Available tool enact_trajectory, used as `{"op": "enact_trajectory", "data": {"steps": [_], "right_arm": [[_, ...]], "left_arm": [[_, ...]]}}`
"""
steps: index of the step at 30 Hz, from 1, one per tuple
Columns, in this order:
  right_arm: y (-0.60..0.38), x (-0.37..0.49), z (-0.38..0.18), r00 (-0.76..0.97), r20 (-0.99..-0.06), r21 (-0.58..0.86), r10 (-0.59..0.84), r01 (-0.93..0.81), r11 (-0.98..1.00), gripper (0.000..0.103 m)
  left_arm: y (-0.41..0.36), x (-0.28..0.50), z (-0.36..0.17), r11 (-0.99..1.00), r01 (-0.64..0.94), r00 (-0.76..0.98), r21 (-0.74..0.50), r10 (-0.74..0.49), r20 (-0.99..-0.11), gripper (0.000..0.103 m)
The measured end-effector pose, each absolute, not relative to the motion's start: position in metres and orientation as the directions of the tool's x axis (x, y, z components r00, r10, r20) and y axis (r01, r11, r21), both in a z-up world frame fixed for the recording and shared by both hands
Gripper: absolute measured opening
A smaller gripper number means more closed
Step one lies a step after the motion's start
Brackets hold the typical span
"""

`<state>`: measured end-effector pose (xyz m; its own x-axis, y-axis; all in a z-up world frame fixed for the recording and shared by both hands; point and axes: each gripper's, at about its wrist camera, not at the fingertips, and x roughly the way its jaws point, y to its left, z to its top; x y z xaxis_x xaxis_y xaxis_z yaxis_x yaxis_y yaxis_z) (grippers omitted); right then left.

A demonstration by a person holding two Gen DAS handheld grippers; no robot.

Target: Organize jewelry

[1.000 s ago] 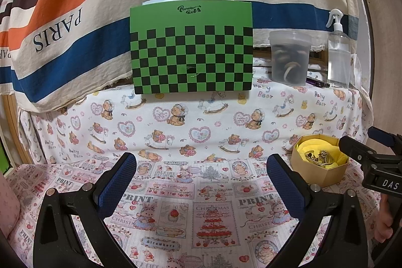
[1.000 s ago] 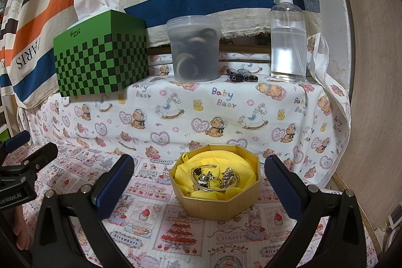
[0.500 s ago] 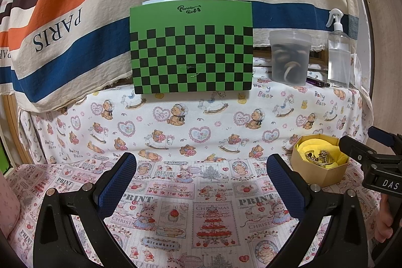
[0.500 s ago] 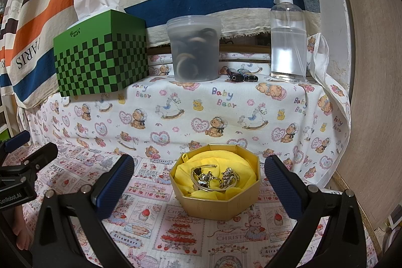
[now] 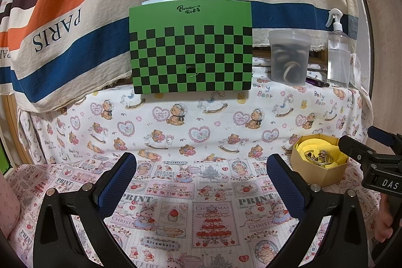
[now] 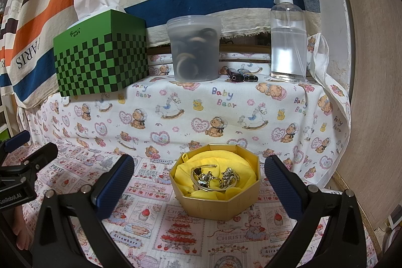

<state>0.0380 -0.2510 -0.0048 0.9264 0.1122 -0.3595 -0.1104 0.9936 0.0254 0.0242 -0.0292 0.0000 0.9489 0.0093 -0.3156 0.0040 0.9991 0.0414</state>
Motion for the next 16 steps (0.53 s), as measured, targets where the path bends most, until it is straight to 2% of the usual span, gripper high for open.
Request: {"op": "enact_trajectory", "data": {"steps": [16], "right_arm": [[-0.2512,0.0382,-0.005,0.926,-0.36,0.025,0.114,-0.113,0.993,0.103]], "left_arm": [[-0.0303,0.0237,-0.0003,0.999,0.005,0.949,0.043,0.009,-0.316,0.103]]}}
